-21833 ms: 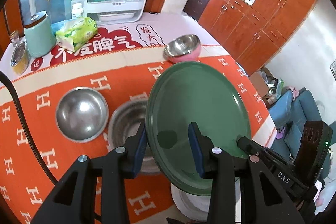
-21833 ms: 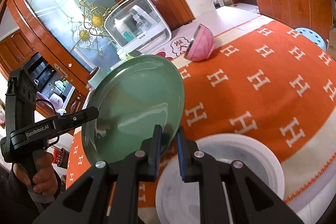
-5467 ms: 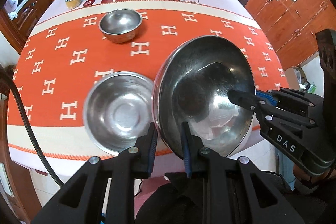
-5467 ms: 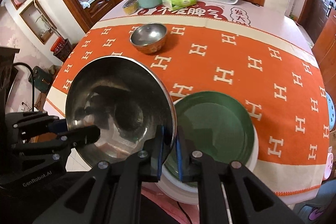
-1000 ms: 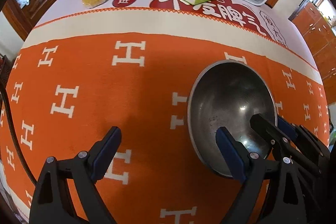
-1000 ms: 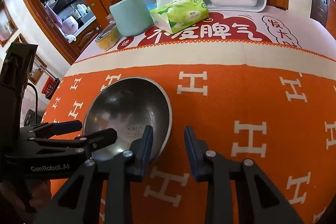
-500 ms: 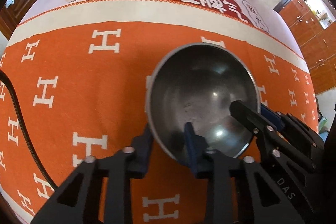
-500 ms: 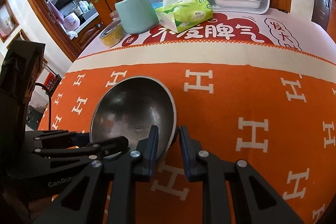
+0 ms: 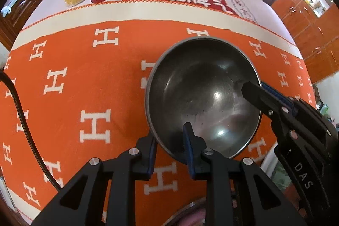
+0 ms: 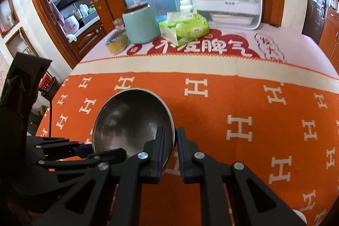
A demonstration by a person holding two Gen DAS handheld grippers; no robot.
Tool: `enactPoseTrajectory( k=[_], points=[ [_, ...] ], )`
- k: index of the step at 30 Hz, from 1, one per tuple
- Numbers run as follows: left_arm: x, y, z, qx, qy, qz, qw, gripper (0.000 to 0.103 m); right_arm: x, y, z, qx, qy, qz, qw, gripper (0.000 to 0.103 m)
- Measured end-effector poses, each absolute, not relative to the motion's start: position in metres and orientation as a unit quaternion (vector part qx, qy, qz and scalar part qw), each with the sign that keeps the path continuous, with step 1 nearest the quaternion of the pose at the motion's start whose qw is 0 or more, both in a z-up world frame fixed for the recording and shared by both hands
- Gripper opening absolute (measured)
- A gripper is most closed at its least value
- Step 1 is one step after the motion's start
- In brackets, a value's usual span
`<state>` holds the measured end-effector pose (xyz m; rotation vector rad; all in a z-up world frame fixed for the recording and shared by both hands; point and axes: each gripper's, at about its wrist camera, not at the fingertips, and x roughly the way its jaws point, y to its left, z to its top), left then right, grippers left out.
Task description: Organize plates and bowls
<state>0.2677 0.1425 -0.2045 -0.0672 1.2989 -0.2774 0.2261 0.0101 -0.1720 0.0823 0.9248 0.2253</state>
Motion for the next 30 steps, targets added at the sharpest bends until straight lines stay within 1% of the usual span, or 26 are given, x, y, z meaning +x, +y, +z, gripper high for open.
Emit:
enactPoseTrajectory(
  k=[2, 5, 14, 22, 30],
  points=[
    [0.26, 0.143, -0.195, -0.028, 0.595, -0.134, 0.792, 0.022, 0.217, 0.01, -0.164, 0.041, 0.435, 0.102, 0.893, 0.012],
    [0.247, 0.145, -0.181, -0.021, 0.584, -0.139, 0.799, 0.022, 0.202, 0.011, -0.153, 0.041, 0.423, 0.092, 0.9, 0.008],
    [0.199, 0.154, -0.148, -0.015, 0.56, -0.149, 0.815, 0.022, 0.153, 0.021, -0.124, 0.038, 0.393, 0.086, 0.915, 0.008],
    [0.159, 0.163, -0.13, -0.01, 0.542, -0.159, 0.825, 0.022, 0.11, 0.028, -0.108, 0.033, 0.377, 0.079, 0.922, 0.008],
    [0.121, 0.165, -0.125, 0.001, 0.538, -0.173, 0.825, 0.022, 0.069, 0.032, -0.106, 0.039, 0.378, 0.065, 0.923, 0.008]
  ],
)
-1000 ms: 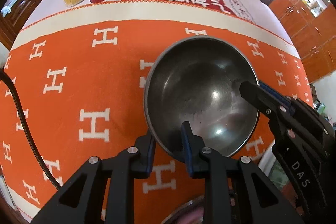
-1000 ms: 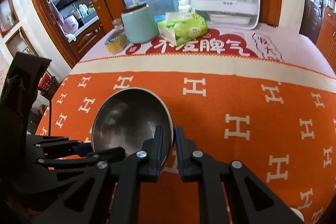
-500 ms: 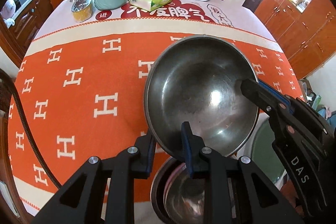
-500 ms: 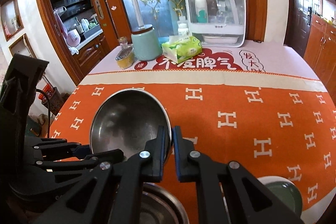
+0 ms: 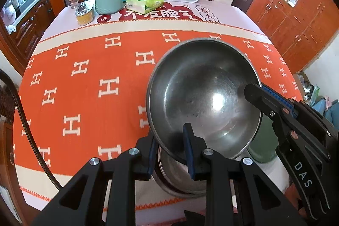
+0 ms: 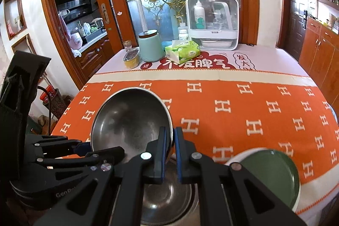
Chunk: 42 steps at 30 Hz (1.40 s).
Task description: Organize plates and bowls
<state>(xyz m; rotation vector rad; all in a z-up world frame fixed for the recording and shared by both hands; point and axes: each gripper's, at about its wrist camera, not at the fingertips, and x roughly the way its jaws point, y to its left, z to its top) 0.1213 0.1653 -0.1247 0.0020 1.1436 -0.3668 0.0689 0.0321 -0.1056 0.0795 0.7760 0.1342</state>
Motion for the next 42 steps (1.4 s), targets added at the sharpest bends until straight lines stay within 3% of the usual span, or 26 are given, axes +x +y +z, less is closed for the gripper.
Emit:
enactPoseTrajectory(
  k=[15, 42],
  points=[
    [0.079, 0.156, -0.135, 0.035, 0.552, -0.207, 0.807, 0.022, 0.018, 0.034, -0.121, 0.026, 0.403, 0.021, 0.915, 0.008],
    [0.088, 0.161, -0.143, 0.044, 0.556, -0.208, 0.803, 0.023, 0.028, 0.05, -0.144, -0.016, 0.447, 0.026, 0.894, 0.014]
  ],
)
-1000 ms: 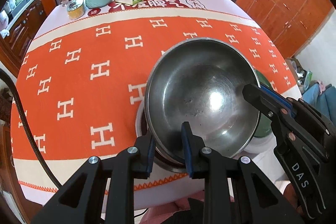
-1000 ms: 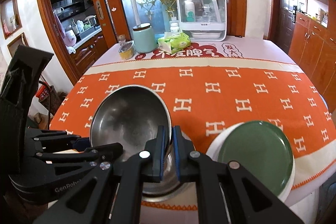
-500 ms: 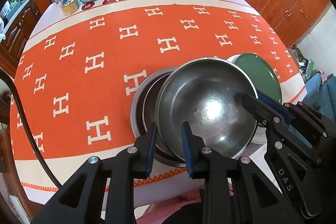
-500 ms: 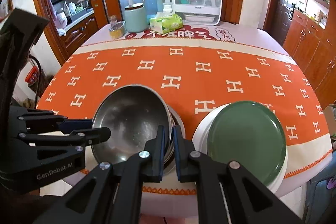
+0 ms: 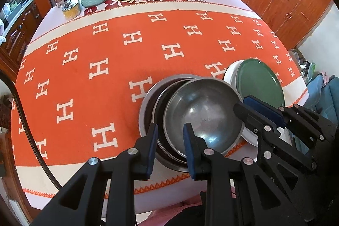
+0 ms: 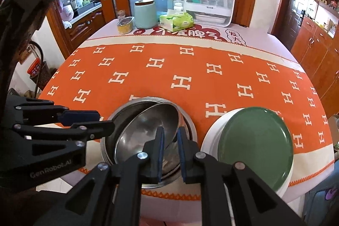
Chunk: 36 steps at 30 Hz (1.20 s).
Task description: Organize plates and bowls
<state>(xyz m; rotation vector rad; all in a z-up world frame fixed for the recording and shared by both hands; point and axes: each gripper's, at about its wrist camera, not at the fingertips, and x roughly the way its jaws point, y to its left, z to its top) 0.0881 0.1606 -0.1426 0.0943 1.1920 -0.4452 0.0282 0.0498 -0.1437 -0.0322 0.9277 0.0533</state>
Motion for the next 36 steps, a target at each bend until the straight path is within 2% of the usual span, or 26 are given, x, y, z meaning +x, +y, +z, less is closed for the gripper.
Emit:
enactPoseTrajectory(
  k=[4, 17, 20, 24, 36],
  points=[
    [0.087, 0.166, -0.14, 0.036, 0.549, -0.207, 0.809, 0.024, 0.027, 0.046, -0.144, -0.005, 0.45, 0.018, 0.893, 0.014],
    [0.086, 0.185, -0.148, 0.014, 0.555, -0.188, 0.81, 0.034, 0.023, 0.019, -0.161, 0.074, 0.479, -0.013, 0.874, 0.025],
    [0.087, 0.187, -0.152, 0.008, 0.56, -0.186, 0.807, 0.044, 0.023, 0.011, -0.166, 0.097, 0.485, -0.015, 0.869, 0.038],
    [0.089, 0.188, -0.156, 0.003, 0.565, -0.185, 0.804, 0.051, 0.023, -0.001, -0.172, 0.137, 0.49, -0.013, 0.861, 0.045],
    [0.102, 0.192, -0.183, -0.027, 0.613, -0.179, 0.769, 0.063, 0.033, -0.019, -0.196, 0.207, 0.524, 0.008, 0.827, 0.05]
  ],
)
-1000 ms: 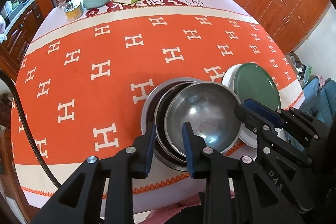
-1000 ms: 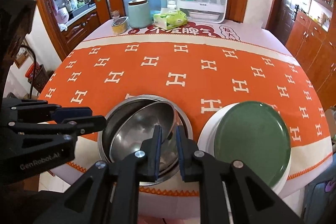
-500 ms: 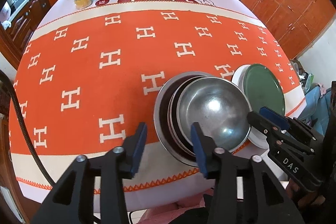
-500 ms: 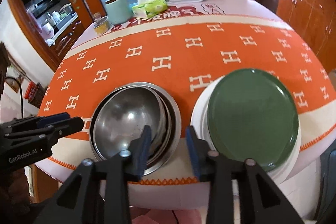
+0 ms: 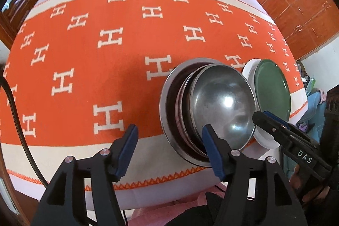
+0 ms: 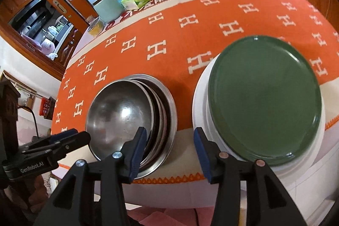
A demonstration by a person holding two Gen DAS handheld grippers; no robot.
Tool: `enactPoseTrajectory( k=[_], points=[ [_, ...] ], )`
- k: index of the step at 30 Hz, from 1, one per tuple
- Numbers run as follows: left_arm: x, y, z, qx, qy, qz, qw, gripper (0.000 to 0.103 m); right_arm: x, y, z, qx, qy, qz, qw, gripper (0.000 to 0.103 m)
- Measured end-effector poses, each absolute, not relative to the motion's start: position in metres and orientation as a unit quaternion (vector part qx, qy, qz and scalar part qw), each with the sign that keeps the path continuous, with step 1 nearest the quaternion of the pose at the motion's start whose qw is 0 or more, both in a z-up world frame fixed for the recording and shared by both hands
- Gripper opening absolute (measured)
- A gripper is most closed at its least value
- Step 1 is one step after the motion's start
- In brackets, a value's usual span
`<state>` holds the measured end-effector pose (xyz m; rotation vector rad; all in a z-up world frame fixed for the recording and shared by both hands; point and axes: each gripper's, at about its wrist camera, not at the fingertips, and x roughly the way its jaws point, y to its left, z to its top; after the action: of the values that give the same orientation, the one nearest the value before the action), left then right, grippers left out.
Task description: Organize plates and bowls
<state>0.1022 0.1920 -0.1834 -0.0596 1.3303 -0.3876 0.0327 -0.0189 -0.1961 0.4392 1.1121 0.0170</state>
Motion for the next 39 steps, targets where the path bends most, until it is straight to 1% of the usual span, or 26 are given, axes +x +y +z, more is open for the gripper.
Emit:
enactPoseTrajectory(
  k=[3, 9, 20, 22, 26, 31, 33, 34, 37, 39],
  points=[
    [0.106, 0.193, -0.189, -0.036, 0.621, -0.178, 0.763, 0.064, 0.036, -0.023, -0.202, 0.219, 0.533, 0.015, 0.817, 0.053],
    [0.115, 0.187, -0.203, -0.046, 0.642, -0.174, 0.745, 0.064, 0.045, -0.028, -0.211, 0.235, 0.548, 0.035, 0.802, 0.053],
    [0.129, 0.178, -0.225, -0.065, 0.681, -0.161, 0.712, 0.064, 0.066, -0.027, -0.224, 0.216, 0.587, 0.064, 0.778, 0.053],
    [0.131, 0.176, -0.228, -0.066, 0.684, -0.159, 0.708, 0.063, 0.069, -0.027, -0.224, 0.212, 0.59, 0.07, 0.776, 0.05],
    [0.135, 0.173, -0.234, -0.071, 0.692, -0.157, 0.701, 0.061, 0.073, -0.027, -0.225, 0.204, 0.597, 0.081, 0.772, 0.049],
    [0.136, 0.168, -0.238, -0.076, 0.695, -0.162, 0.697, 0.06, 0.079, -0.022, -0.226, 0.19, 0.6, 0.099, 0.771, 0.038],
    [0.135, 0.166, -0.238, -0.079, 0.693, -0.166, 0.697, 0.055, 0.079, -0.019, -0.225, 0.183, 0.601, 0.106, 0.771, 0.036],
    [0.136, 0.166, -0.238, -0.08, 0.693, -0.166, 0.697, 0.055, 0.079, -0.018, -0.225, 0.18, 0.601, 0.11, 0.771, 0.035],
    [0.135, 0.163, -0.237, -0.084, 0.692, -0.173, 0.696, 0.046, 0.08, -0.015, -0.223, 0.174, 0.599, 0.117, 0.773, 0.031],
    [0.135, 0.163, -0.236, -0.082, 0.691, -0.174, 0.696, 0.046, 0.079, -0.015, -0.223, 0.17, 0.6, 0.116, 0.773, 0.031]
  ],
)
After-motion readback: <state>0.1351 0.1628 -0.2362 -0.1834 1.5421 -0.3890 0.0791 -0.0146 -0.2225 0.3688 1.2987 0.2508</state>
